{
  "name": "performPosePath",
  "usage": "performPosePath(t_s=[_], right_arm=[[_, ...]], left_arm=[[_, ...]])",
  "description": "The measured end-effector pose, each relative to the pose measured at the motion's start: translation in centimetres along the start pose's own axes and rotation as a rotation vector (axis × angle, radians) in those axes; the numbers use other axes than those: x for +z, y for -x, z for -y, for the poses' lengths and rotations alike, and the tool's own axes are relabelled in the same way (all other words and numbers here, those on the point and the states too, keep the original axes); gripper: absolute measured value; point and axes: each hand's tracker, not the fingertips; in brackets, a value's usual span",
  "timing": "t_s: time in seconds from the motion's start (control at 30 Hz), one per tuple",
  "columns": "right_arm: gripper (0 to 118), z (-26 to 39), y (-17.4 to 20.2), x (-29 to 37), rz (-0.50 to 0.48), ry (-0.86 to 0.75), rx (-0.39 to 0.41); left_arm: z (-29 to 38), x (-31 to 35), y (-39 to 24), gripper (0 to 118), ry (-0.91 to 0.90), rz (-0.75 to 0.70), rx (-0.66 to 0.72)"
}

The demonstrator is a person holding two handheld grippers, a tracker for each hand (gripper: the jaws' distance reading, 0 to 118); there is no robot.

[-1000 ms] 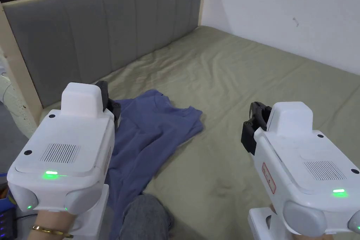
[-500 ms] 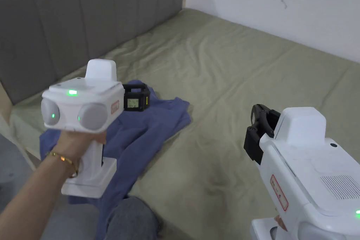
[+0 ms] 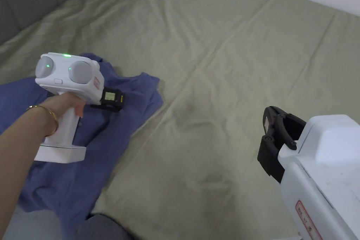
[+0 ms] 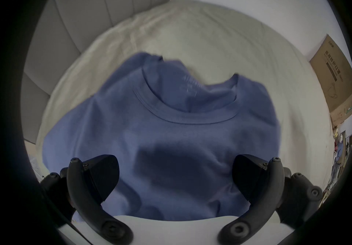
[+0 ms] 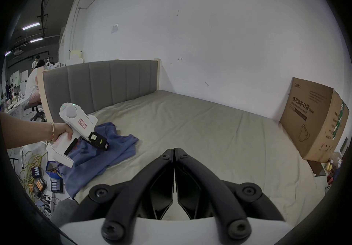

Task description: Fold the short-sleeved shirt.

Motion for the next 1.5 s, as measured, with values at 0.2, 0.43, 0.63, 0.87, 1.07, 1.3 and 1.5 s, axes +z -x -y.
performPosePath(t_s=[0.2,0.43,0.63,0.87,1.07,1.3,1.5], right_arm=[[0,0.9,-0.6,-0.5,0.007,0.028,-0.019],[0,1.6,-0.9,1.8,0.01,0.037,-0.048],[0,0.8,-1.6,5.8,0.027,-0.017,-0.035],[0,0.8,-2.0,11.0,0.067,-0.083,-0.029],[0,1.3,-2.6,14.1,0.066,-0.116,-0.071],[0,0.5,-4.1,17.2,0.107,-0.181,-0.083],[0,0.3,-6.4,20.4,0.182,-0.246,-0.123]], left_arm=[[0.1,0.6,-0.6,62,0.019,0.006,0.059],[0.2,3.1,1.0,0,-0.045,0.003,0.139],[3.6,9.9,2.4,0,-0.242,0.064,0.193],[7.6,19.7,5.5,0,-0.431,0.132,0.349],[8.5,28.4,6.3,0,-0.614,0.125,0.361],[5.8,42.2,2.6,0,-0.894,0.228,0.219],[2.0,52.3,-3.7,0,-1.044,0.337,0.114]])
